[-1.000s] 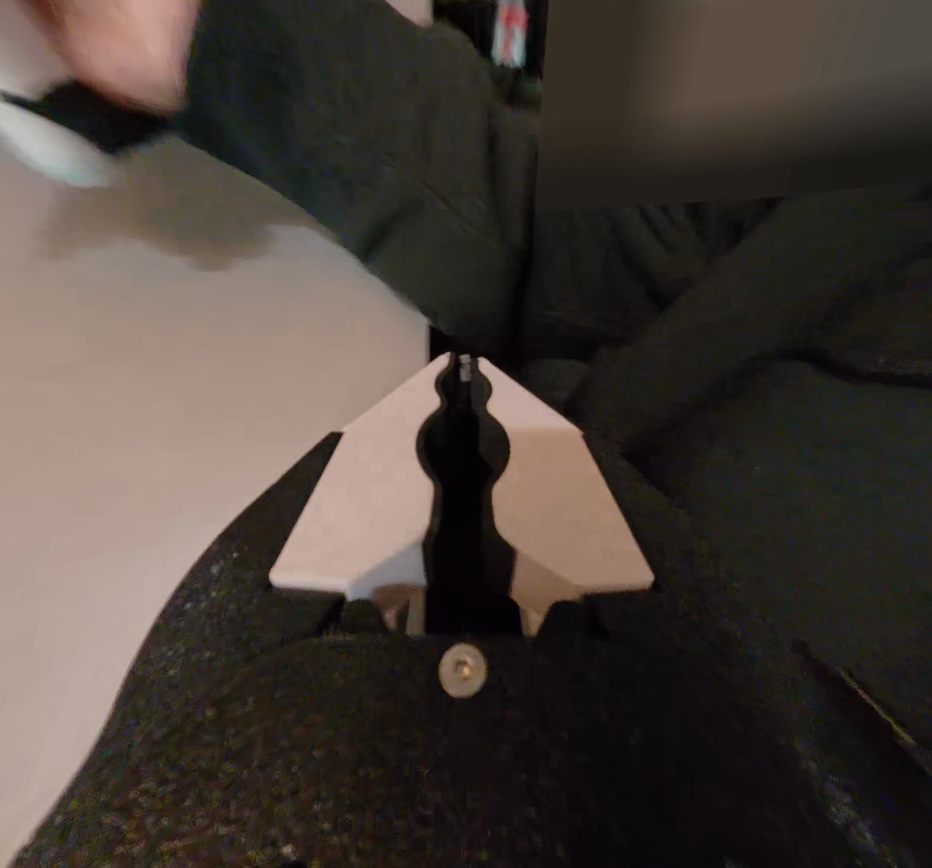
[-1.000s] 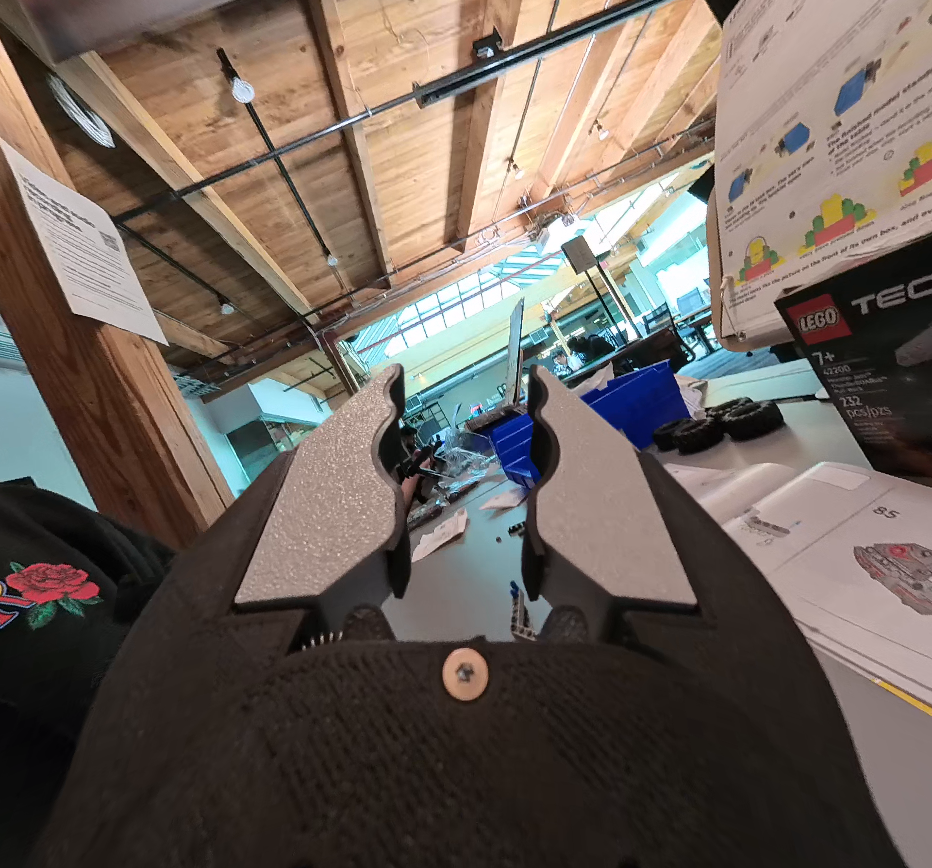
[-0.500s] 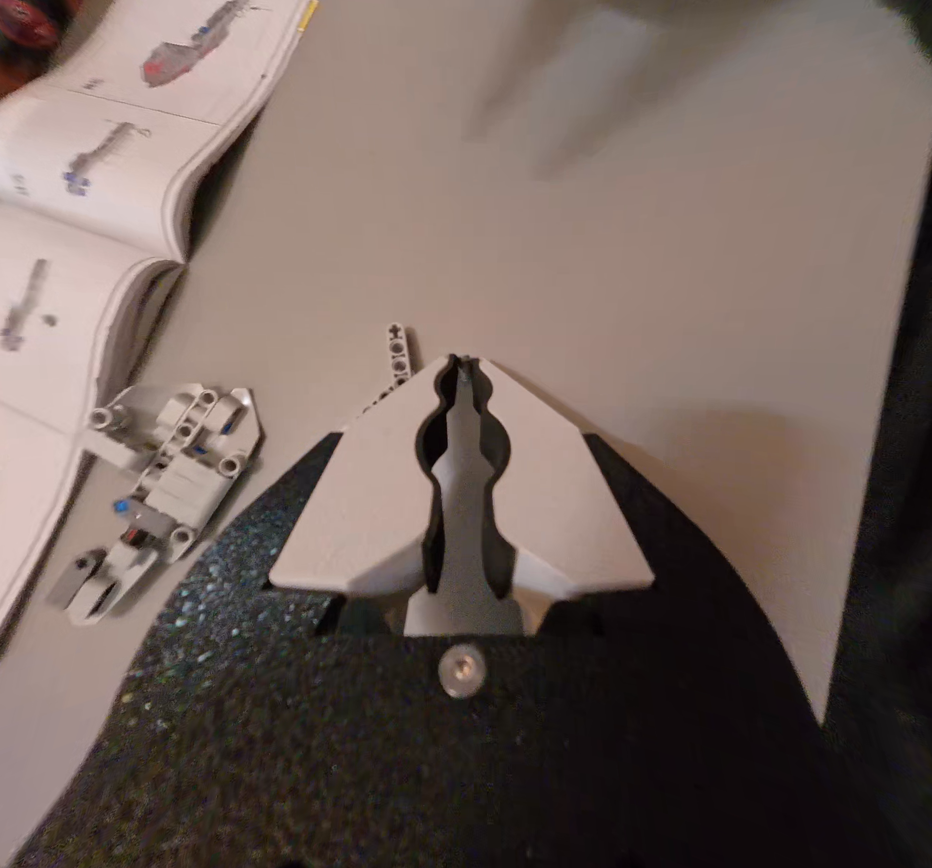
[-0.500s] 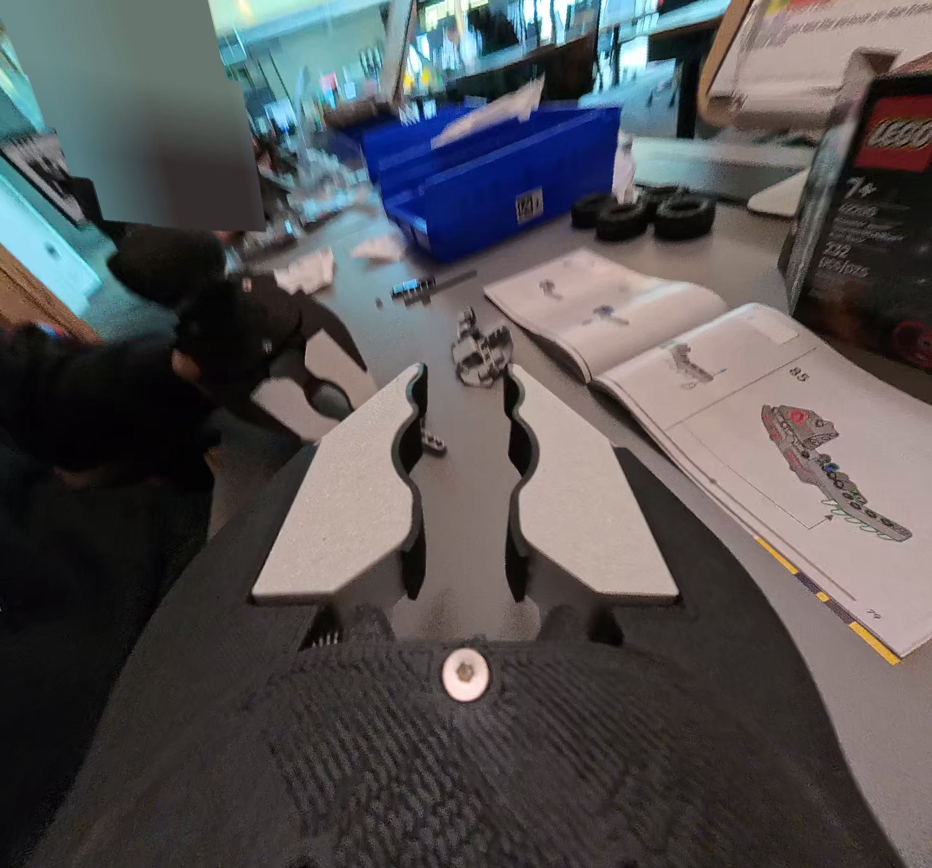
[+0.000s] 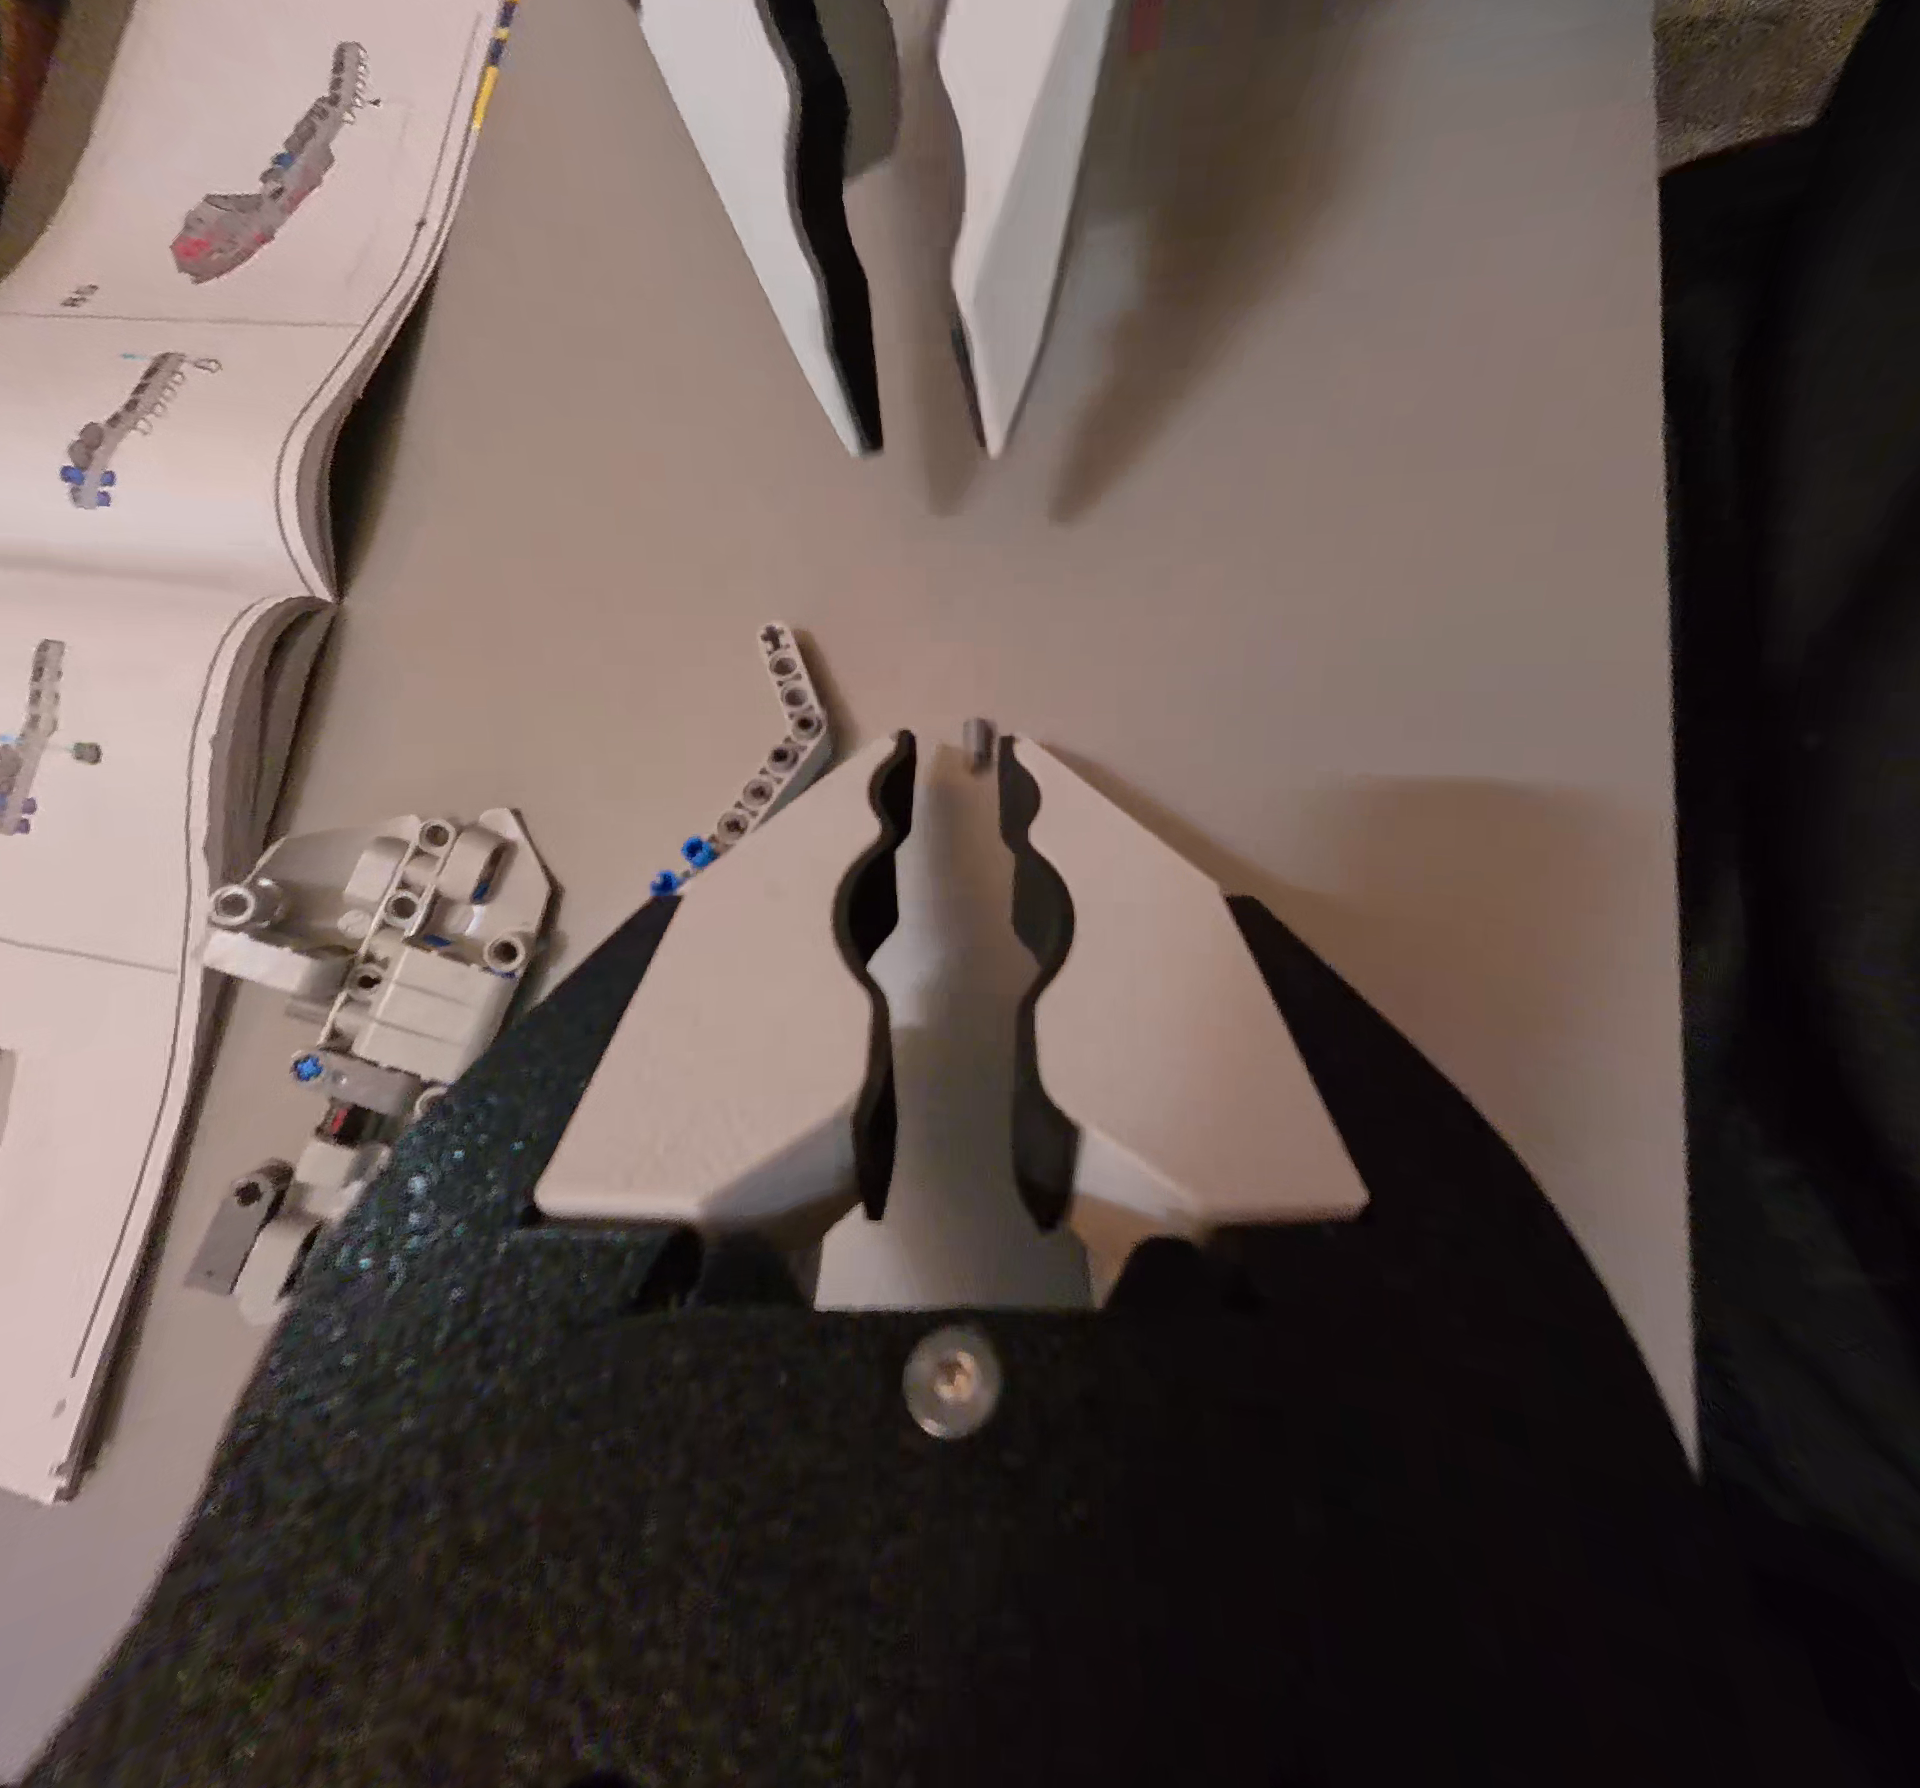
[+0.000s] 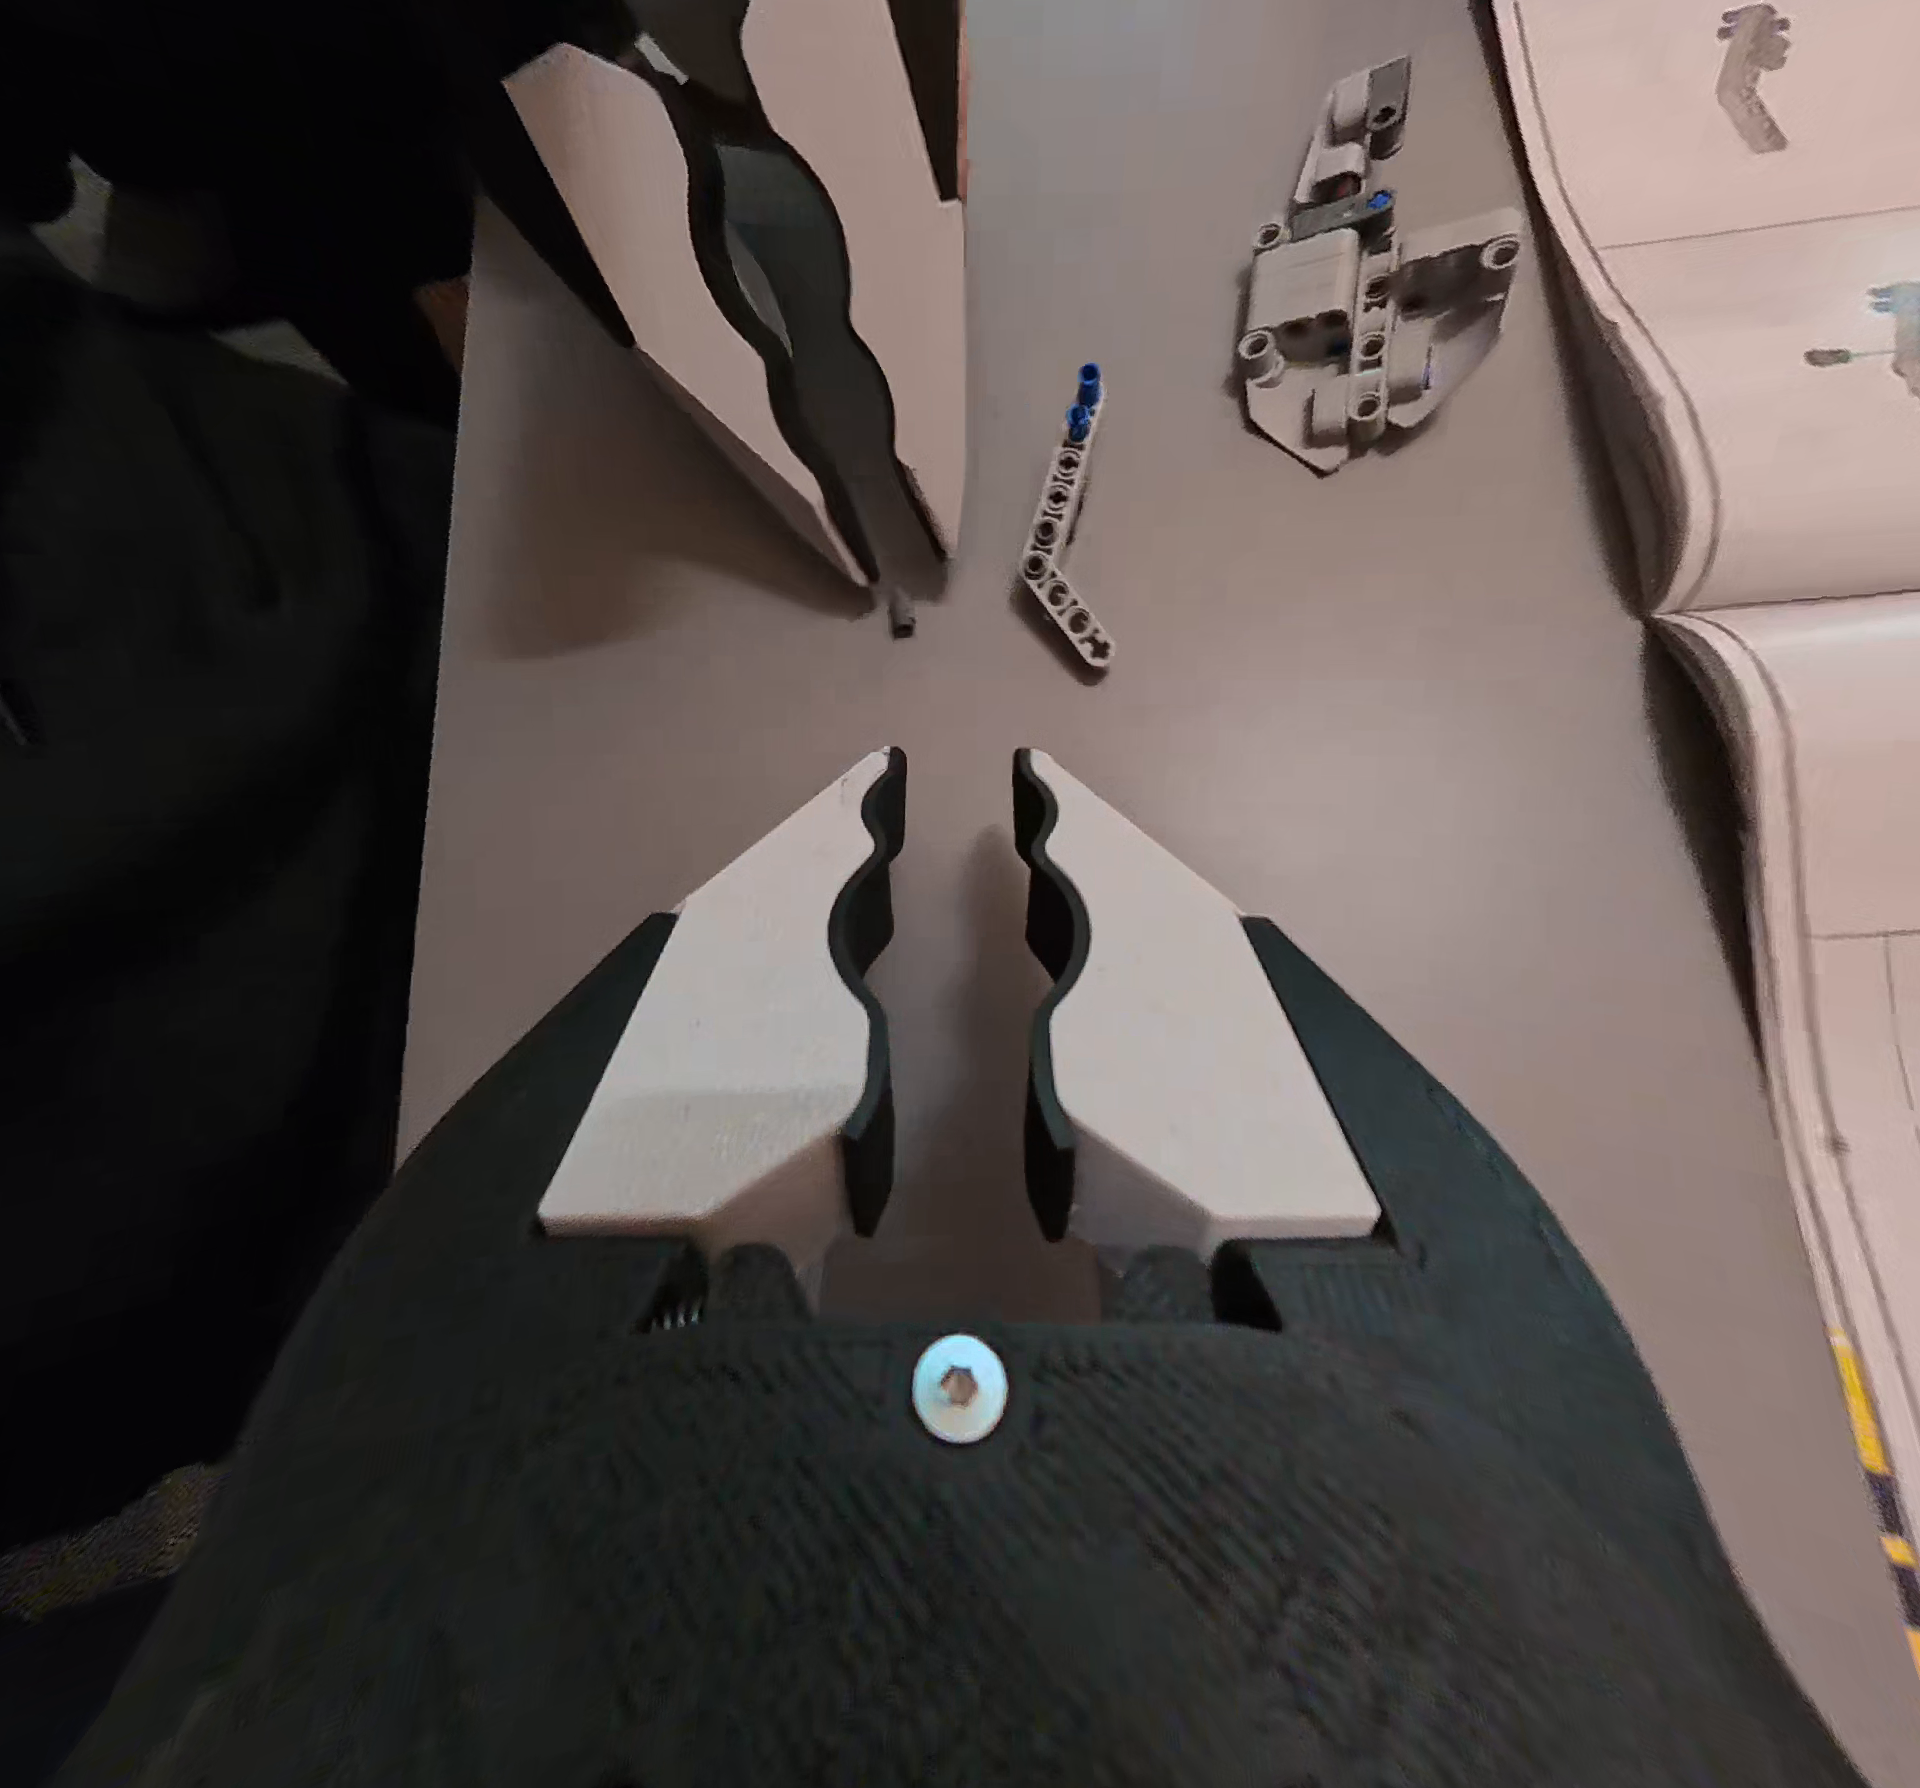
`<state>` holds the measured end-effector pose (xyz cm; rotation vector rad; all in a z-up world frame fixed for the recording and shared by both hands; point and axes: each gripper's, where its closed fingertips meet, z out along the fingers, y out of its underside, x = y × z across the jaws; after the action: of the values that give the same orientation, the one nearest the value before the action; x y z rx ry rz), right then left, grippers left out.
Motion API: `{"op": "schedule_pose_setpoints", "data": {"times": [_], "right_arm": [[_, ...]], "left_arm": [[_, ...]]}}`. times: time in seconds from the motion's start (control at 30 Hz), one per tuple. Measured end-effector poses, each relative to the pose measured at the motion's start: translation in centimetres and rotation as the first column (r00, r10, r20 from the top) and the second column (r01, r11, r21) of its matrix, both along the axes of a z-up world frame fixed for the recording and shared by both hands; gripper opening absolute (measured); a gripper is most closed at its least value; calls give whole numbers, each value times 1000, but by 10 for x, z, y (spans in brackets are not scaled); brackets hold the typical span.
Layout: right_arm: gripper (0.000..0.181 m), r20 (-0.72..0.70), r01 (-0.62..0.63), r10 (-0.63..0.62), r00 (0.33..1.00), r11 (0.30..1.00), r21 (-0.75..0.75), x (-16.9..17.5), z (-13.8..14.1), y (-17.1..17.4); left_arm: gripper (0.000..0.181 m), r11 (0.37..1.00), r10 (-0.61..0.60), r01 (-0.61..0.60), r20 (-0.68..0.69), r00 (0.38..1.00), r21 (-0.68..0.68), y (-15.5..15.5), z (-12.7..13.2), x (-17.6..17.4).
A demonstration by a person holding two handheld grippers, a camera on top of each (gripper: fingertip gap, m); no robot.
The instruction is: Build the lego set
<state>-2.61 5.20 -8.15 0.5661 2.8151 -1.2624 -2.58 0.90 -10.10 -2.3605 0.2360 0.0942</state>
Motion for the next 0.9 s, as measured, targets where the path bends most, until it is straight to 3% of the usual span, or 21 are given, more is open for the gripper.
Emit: {"op": "schedule_pose_setpoints", "data": {"times": [0.13,0.23,0.33,0.4,0.5,0.6,0.7,0.8,0.87,0.9], "right_arm": [[21,10,-24,24,1000,999,-49,10,-3,-13],[25,40,8,-7,999,999,-38,11,-11,-10],[30,78,67,-60,995,993,-92,8,-10,-5],[33,132,99,-76,988,979,-180,8,-3,-5],[31,201,150,-83,976,926,-347,4,12,-6],[29,288,186,-33,957,831,-524,1,33,-11],[25,345,236,44,938,647,-725,-2,72,-16],[25,399,295,160,903,444,-846,-4,102,-16],[38,442,355,218,870,345,-869,-7,111,-16],[35,455,369,264,851,317,-874,-5,114,-17]], "left_arm": [[15,993,45,-45,-3,999,-110,-1,-10,-3],[1,993,75,-73,16,997,-93,3,-11,-4],[1,994,87,-85,19,996,-73,3,-11,-5],[1,994,112,-112,0,994,6,5,-5,-13],[1,935,105,-119,60,993,334,22,39,-16],[1,760,32,-125,155,987,638,28,95,-15],[1,612,-42,-91,147,988,785,26,126,-11],[1,542,-87,-23,83,993,840,28,138,-3],[1,540,-87,20,33,996,842,31,139,-2],[1,547,-84,36,13,996,836,33,139,-2]]}}
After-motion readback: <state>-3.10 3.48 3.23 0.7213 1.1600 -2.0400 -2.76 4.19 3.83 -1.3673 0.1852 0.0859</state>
